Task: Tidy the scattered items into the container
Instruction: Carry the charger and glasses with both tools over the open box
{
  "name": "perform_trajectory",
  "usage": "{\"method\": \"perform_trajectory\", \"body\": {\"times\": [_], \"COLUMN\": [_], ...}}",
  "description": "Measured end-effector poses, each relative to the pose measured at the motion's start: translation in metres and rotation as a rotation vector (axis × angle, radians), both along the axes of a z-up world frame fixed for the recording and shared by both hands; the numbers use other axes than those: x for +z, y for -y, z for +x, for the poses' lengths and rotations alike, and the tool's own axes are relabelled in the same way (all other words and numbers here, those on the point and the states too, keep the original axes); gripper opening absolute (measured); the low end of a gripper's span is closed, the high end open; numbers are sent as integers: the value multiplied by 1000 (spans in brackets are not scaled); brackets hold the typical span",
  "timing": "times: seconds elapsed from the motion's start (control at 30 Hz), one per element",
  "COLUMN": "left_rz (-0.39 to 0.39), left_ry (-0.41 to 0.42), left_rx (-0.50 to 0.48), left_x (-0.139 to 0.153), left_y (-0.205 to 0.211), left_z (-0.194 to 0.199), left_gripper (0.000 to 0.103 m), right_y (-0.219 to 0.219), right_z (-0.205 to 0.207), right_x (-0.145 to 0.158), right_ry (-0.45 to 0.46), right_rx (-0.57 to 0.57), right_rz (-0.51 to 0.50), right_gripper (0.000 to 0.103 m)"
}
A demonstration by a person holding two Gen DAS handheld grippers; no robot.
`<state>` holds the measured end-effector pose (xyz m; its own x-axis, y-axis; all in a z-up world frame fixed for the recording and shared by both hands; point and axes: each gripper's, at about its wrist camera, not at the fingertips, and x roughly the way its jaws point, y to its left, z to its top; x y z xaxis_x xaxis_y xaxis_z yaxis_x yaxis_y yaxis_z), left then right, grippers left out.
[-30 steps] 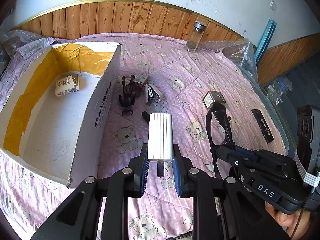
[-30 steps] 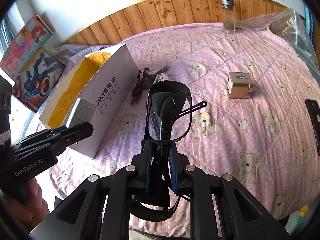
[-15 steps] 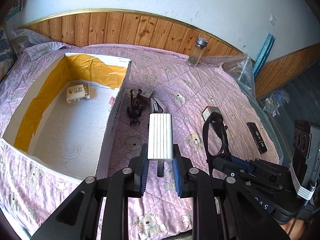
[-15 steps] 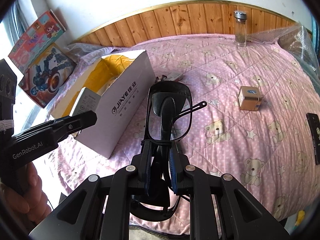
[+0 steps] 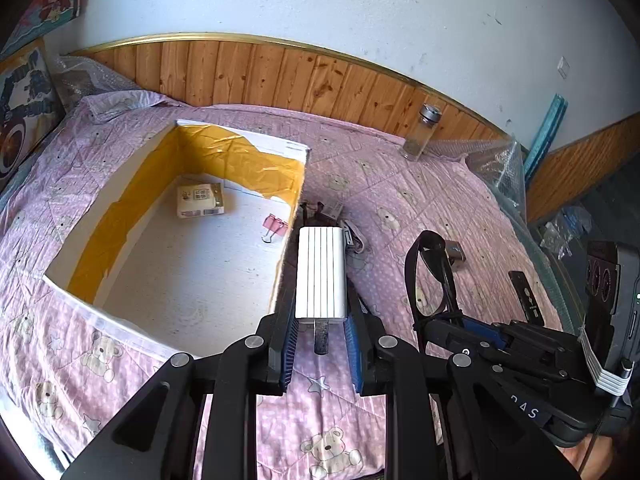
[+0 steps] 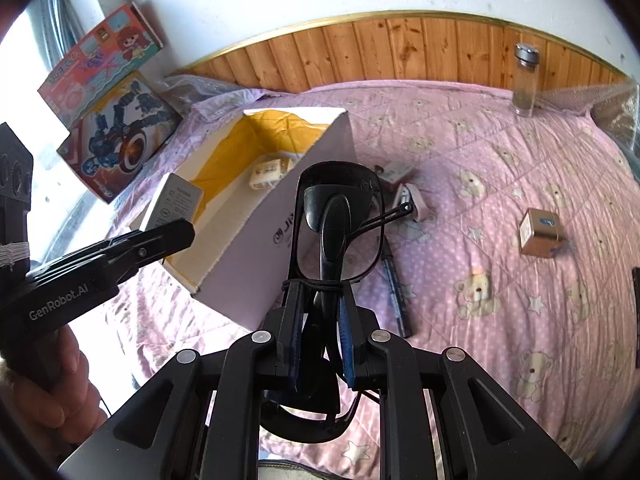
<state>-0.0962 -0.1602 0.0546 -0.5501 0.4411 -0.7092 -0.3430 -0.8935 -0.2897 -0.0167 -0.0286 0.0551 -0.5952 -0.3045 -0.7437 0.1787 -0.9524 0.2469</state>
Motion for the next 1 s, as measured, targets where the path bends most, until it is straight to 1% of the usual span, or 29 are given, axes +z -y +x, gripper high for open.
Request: {"method": "perform_trajectory", "body": {"times": [0.2,0.5,1.0], "left_rz": [13,36,28], "left_ry": [-4,-18,-35], "left_rx": [43,100,139], "left_x": [6,16,22], "left_y": [24,54,74], "left_z": [-11,-23,-42], "left_gripper": [23,23,23], "right_y": [27,48,73], "right_z": [-7,-17,-36], "right_x": [9,30,44], "right_ry": [-17,-58,-88], "right_rx": [57,102,151], "right_rz": [0,2,1], "right_gripper": [17,17,17]}}
